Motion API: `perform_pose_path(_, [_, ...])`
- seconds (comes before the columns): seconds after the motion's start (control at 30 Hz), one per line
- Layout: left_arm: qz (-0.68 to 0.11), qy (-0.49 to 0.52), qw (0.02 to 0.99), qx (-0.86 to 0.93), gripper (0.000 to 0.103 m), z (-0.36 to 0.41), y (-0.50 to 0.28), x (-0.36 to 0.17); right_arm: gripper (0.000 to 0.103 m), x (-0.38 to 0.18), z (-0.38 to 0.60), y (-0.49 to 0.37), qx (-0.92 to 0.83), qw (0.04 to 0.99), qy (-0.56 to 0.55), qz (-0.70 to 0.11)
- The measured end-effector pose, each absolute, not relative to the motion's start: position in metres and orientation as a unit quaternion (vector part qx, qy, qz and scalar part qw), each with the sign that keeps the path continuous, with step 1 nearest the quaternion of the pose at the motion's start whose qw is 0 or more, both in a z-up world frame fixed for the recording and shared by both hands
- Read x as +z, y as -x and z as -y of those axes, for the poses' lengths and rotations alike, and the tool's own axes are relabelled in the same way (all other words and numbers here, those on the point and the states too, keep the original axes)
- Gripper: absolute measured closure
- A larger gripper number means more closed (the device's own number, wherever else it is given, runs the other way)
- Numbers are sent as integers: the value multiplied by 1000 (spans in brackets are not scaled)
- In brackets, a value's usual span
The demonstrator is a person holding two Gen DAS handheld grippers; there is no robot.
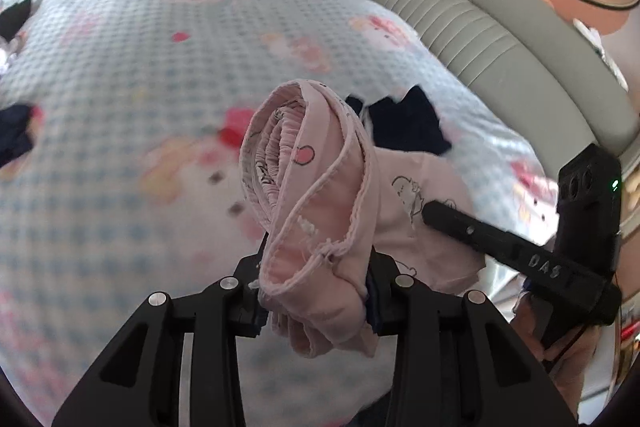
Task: Fold clothes
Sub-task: 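Grasp the rolled pants bundle with the left gripper and lift it, then lower the pants bundle onto the navy garment and open the left gripper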
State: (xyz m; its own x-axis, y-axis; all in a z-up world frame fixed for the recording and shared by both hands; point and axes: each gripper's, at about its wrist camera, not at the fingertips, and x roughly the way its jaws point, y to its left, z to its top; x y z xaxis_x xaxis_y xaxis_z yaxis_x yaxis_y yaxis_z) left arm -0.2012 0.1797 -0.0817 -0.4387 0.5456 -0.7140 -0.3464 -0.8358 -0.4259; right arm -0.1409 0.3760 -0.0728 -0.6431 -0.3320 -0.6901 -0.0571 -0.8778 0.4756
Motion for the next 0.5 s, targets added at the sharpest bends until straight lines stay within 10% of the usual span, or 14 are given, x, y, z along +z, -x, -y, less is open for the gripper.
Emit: perform_pose_path(0.5, [211,458,287,815,65,-291,324,-102,82,-43,-508,250,-900,11,-400,171])
